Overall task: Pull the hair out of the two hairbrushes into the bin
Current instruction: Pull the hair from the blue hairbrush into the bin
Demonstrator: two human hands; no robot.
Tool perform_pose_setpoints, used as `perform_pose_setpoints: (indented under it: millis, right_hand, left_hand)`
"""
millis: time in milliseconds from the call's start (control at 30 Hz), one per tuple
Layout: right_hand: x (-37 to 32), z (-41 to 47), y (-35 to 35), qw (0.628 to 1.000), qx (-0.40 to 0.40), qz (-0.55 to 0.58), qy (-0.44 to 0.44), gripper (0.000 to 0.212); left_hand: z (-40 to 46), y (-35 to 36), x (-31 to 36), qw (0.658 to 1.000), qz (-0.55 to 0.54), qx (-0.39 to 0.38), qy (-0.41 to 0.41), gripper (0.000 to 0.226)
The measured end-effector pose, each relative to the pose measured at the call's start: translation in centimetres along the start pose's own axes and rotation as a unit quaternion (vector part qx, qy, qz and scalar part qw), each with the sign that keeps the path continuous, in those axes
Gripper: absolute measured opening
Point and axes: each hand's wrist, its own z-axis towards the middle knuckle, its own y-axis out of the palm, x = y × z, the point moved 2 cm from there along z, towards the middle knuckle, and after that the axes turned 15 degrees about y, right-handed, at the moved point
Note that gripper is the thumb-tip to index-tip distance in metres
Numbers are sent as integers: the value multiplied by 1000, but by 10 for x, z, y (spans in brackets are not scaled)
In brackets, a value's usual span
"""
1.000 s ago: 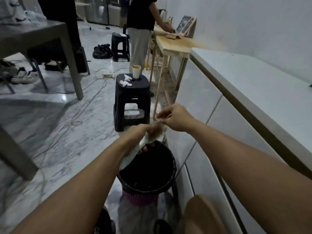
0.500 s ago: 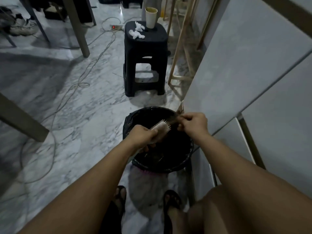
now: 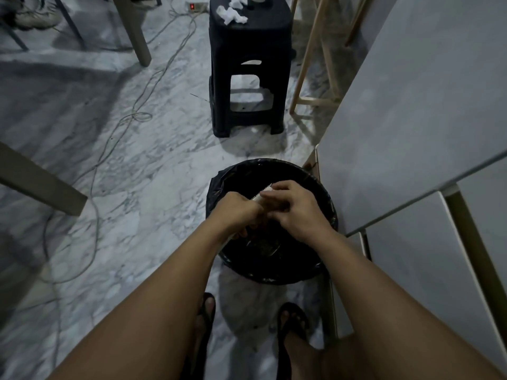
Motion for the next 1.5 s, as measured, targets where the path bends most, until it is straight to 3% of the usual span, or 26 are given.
perform_pose_setpoints:
  millis: [67,233,433,500,567,700,767,900,1000,1200,1267,1400,1500]
  right_hand:
    - [-2,8,0,999,46,12,1,30]
    - [5,22,-21,993,73,6,89,14]
    - [27,34,-44,966,152,20,208,13]
    - [30,34,-43,965,134,-9,225,17]
    - [27,34,-39,978,65,-30,196,29]
    - [8,27,-24,998,-38,22,54,59]
    - [3,25,-15,999,-35,-9,21,48]
    - [3,27,-12,998,55,-31,28,17]
    - [11,30,-18,991,71,-61,92,20]
    - [20,33,-38,976,88,-65,187,14]
    - [18,31,-33,982,44,-67,170,19]
    - [2,25,-20,995,-29,-62,66,52]
    - [-4,23,-12,999,-5,-33,22,43]
  left_hand:
    - [7,-2,0,999,34,-13,4,27]
    - [22,-9,-6,995,94,-9,18,33]
    - [38,-12,-9,985,173,13,20,30]
    - [41,-9,-9,980,199,15,22,30]
    - [43,-6,-8,977,209,15,25,33]
    - [43,-5,-2,988,150,13,28,30]
    - [41,-4,1,992,127,7,25,33]
    - [34,-5,9,996,80,-26,20,29]
    - [34,-9,7,994,102,-27,26,35]
    - [46,-24,-9,986,160,51,10,30]
    - [45,-21,-9,987,152,42,20,33]
    - [45,-14,-5,991,131,15,38,28]
    - [45,-9,-2,993,106,1,47,33]
